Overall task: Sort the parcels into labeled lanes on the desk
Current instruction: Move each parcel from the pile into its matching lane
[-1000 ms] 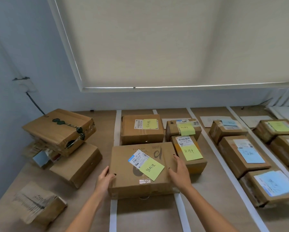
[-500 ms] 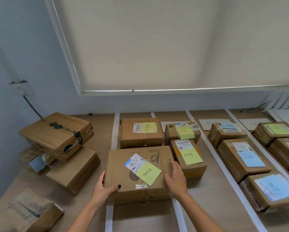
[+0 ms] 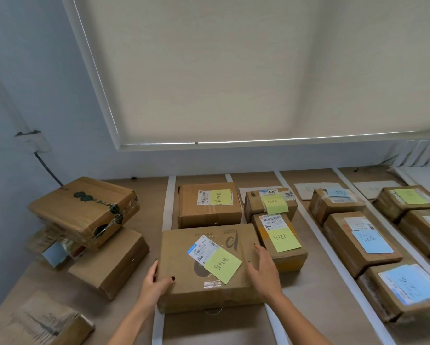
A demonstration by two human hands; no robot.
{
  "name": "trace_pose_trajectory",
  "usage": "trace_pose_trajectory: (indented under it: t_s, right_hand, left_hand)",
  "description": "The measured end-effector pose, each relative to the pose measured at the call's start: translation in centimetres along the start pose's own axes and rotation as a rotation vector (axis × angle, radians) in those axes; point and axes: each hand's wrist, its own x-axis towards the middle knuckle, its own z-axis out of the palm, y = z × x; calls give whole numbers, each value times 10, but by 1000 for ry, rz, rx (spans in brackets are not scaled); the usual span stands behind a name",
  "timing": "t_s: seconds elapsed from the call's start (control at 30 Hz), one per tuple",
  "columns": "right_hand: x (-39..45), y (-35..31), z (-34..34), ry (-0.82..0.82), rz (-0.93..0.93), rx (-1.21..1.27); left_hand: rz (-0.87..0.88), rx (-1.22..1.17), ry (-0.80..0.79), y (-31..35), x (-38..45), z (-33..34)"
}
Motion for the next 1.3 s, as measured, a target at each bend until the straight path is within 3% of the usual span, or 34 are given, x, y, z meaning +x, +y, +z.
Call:
trace_pose_trajectory:
  t_s: [0.83,1.3]
  right_hand:
    - [-3,-2,10,-63,-10,12]
    - [-8,-16,-11,-63,-26,-72]
  left_hand:
    - [-113,54,114,-15,10,-11]
    - [-35,95,119,-1,0,-14]
